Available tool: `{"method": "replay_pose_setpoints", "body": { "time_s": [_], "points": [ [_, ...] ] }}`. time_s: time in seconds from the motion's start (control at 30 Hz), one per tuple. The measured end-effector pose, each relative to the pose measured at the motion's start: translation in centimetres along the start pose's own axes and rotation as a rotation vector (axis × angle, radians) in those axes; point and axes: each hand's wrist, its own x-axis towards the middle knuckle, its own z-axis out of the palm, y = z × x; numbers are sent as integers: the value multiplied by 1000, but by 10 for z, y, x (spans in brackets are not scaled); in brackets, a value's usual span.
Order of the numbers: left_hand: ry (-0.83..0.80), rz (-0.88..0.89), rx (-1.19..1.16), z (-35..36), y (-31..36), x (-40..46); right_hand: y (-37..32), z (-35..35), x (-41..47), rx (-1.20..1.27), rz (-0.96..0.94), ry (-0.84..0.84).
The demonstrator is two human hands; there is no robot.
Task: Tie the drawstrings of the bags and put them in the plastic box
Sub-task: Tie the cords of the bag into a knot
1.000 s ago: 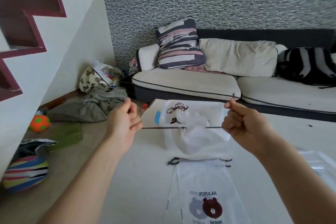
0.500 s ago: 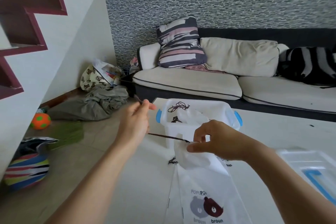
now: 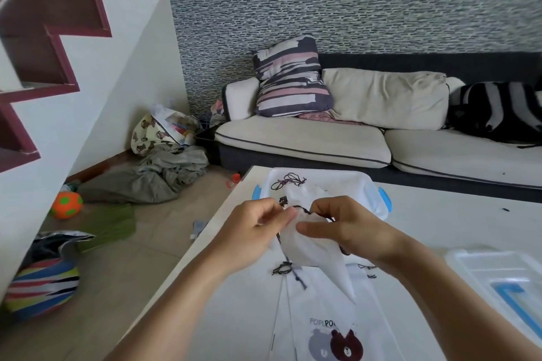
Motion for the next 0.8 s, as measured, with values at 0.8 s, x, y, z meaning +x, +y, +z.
{"method": "replay_pose_setpoints", "body": {
  "time_s": [0.8],
  "points": [
    [-13, -85, -221, 4, 12, -5, 9, -4, 4, -164, 55, 26]
  ]
}}
